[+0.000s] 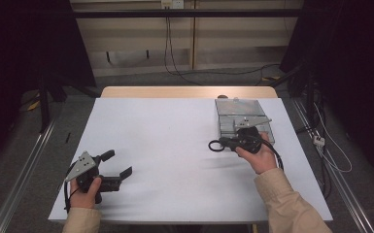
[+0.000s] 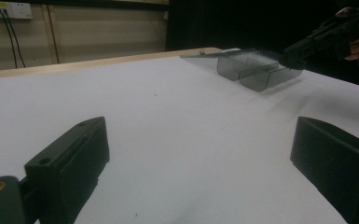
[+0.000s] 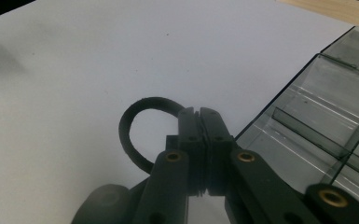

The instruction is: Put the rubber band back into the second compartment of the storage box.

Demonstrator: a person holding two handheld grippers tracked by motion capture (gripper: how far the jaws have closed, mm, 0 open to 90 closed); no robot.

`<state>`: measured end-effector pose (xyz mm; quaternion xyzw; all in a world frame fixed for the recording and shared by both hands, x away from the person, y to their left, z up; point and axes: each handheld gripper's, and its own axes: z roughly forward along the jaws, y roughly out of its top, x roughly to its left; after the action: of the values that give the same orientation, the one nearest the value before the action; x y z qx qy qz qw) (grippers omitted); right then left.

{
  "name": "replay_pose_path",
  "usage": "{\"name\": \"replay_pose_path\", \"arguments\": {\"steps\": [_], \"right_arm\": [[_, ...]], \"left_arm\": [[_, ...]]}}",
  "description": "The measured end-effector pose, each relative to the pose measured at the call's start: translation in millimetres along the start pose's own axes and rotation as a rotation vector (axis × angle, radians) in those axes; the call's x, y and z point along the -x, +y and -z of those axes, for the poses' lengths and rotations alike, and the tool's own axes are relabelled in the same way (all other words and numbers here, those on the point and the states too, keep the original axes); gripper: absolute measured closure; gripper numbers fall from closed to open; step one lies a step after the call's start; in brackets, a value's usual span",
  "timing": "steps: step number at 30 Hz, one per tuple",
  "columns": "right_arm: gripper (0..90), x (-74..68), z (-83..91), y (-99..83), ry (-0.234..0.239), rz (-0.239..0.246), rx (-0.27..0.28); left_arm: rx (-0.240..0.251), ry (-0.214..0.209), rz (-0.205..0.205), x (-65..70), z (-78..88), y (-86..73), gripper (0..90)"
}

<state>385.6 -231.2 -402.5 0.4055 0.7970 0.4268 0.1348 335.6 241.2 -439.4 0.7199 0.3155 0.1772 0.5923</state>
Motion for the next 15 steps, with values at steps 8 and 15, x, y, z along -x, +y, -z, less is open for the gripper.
{"name": "replay_pose_path", "arguments": {"steps": [8,15], "right_arm": [[88.8,10.1,0.5,4.1,-0.019,-0.016,0.007],[88.8,18.6,4.8,7.6,-0.038,-0.033,0.020]], "left_arm": [[0.002,-0.003,0.003,-0.4,0.2,0.0,4.1],[0.000,-0.005,0.003,0.0,0.0,-0.3,4.1]]}}
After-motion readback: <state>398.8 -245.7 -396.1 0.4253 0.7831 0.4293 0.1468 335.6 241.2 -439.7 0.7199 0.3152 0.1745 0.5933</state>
